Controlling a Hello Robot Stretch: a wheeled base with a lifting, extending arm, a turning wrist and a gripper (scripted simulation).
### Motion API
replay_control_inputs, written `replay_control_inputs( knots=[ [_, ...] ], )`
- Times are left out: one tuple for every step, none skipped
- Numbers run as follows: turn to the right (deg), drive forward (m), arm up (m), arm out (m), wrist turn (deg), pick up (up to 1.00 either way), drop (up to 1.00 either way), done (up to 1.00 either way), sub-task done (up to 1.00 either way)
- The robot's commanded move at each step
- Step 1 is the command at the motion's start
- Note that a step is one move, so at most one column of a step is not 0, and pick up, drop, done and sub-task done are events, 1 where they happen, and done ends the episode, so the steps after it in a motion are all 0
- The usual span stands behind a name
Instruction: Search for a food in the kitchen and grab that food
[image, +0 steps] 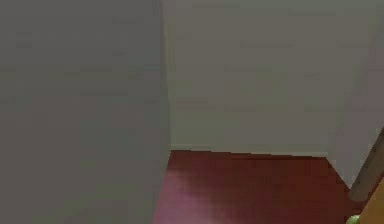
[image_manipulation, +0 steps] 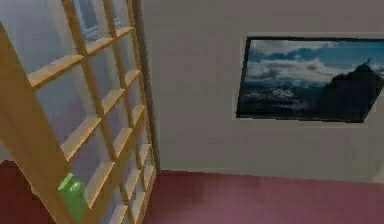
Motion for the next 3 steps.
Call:
replay_control_inputs(
  knots=[
    [12.0, 0.00, 0.00, 0.00, 0.0, 0.00, 0.00, 0.00, 0.00],
    [0.0, 0.45, 0.00, 0.00, 0.0, 0.00, 0.00, 0.00, 0.00],
    [-6.0, 0.00, 0.00, 0.00, 0.0, 0.00, 0.00, 0.00, 0.00]
  ],
)
